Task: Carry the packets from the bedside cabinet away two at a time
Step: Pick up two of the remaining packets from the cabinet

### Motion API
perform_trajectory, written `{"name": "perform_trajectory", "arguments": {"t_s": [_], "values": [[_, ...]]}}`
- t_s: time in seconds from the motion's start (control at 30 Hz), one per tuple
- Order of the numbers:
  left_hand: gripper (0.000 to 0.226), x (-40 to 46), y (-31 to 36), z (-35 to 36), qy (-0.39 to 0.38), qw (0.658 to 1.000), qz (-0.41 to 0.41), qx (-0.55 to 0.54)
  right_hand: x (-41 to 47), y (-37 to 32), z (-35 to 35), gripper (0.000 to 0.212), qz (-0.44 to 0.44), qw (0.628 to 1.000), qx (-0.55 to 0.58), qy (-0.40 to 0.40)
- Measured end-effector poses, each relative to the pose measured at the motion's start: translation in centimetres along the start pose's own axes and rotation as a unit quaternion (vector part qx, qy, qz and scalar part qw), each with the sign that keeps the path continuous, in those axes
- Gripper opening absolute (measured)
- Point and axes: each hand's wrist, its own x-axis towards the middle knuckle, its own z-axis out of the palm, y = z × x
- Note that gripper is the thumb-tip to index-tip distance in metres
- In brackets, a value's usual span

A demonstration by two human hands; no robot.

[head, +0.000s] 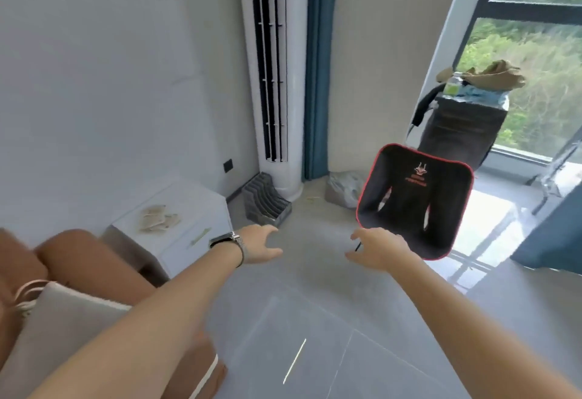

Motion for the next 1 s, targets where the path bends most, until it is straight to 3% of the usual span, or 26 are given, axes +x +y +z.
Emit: {"name": "perform_trajectory", "arguments": {"t_s": [0.17,0.3,0.63,0.83,1.0], "values": [[0.07,4.5,-10.0,-2.1,0.018,0.994,-0.094,-0.045,13.5,-7.7,-1.9,0.057,-0.089,0.995,-0.016,-0.03],[0.07,7.3,-16.8,-3.2,-0.014,0.987,-0.152,-0.054,21.1,-13.2,-2.3,0.053,-0.136,0.989,-0.016,-0.06],[0.068,17.5,-27.3,-7.8,-0.016,0.961,-0.248,-0.121,39.8,-22.5,-8.1,0.048,-0.223,0.97,-0.062,-0.069],[0.061,22.2,-33.0,-8.4,-0.01,0.923,-0.343,-0.176,51.7,-29.6,-10.0,0.05,-0.313,0.939,-0.114,-0.088],[0.06,22.1,-37.9,-9.0,0.022,0.876,-0.417,-0.243,57.7,-39.5,-10.2,0.047,-0.377,0.909,-0.142,-0.109]]}}
